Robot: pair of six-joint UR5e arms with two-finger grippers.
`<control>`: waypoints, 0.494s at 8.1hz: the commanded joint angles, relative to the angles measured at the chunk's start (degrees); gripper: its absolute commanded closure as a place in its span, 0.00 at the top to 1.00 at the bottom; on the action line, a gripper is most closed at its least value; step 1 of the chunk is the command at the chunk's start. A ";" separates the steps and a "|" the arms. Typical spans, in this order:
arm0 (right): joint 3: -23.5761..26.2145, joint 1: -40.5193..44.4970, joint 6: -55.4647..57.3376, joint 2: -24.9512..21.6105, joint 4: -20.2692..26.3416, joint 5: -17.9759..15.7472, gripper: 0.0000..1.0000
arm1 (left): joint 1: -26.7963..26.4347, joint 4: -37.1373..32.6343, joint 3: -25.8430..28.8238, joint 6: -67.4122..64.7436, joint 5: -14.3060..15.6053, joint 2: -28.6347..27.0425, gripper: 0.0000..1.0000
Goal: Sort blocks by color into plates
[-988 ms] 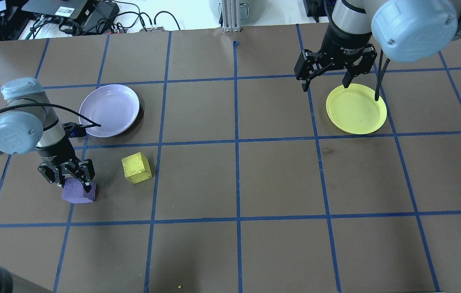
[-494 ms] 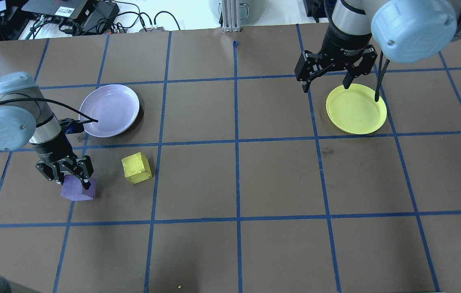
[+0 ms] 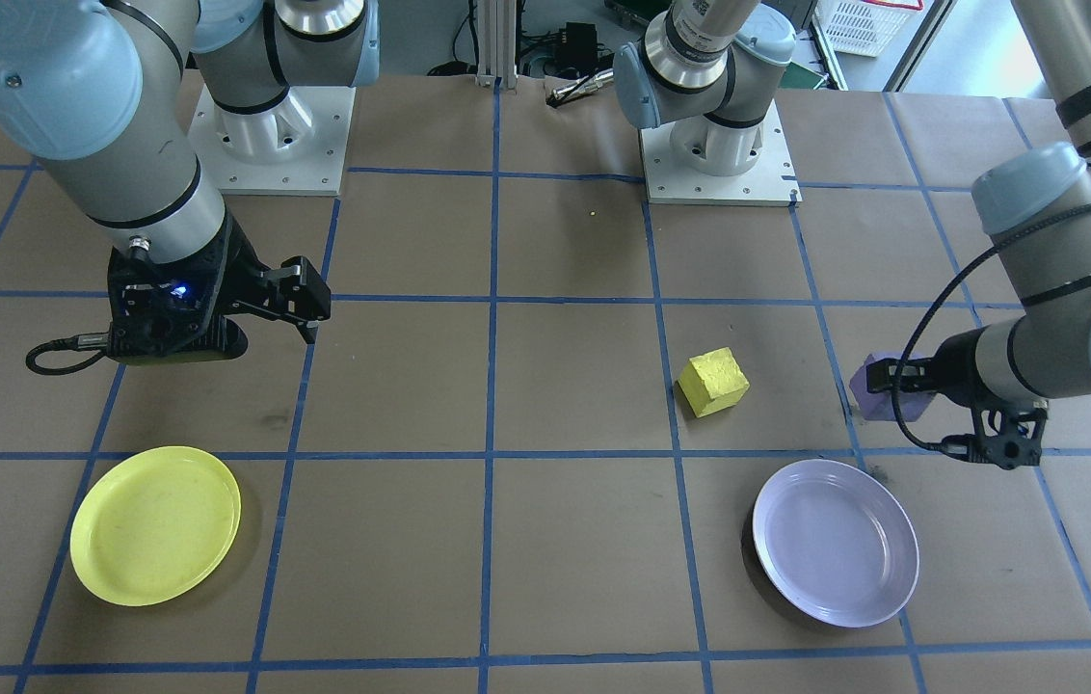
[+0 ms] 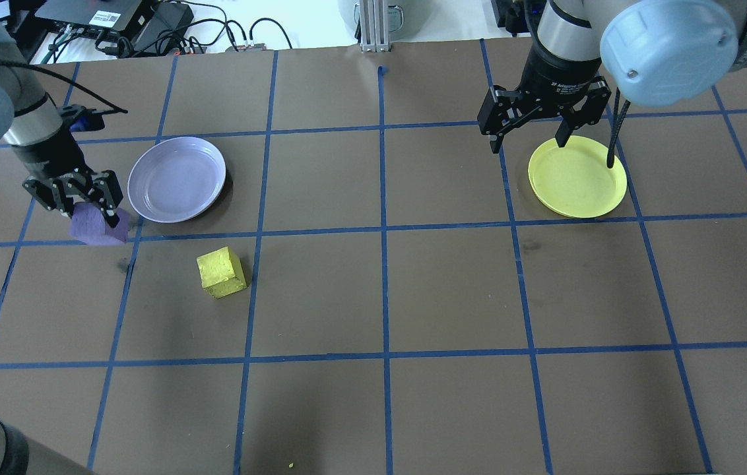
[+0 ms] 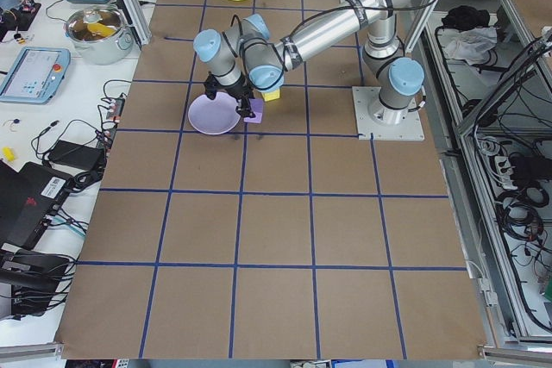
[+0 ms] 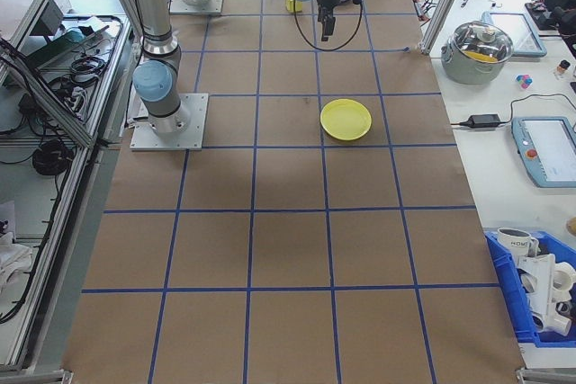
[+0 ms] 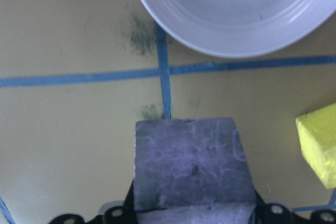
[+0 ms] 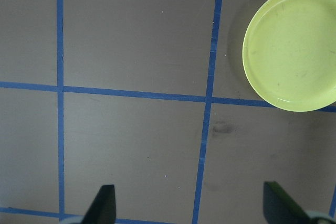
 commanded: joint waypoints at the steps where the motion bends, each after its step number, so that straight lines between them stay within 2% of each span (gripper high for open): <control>1: 0.13 0.00 -0.14 0.08 -0.20 0.00 1.00 | -4.66 -0.93 15.55 -3.01 -4.21 -10.05 0.16; 2: 0.05 0.00 -0.14 -0.01 -0.02 -0.52 1.00 | -5.81 0.03 16.73 -3.64 -4.23 -12.95 0.16; 3: 0.04 0.00 -0.06 -0.01 -0.11 -0.79 1.00 | -5.91 5.00 16.74 -3.22 -4.40 -15.85 0.16; 4: 0.13 0.00 -0.06 -0.01 -0.02 -1.23 1.00 | -6.09 6.10 16.65 -3.39 -4.32 -17.10 0.21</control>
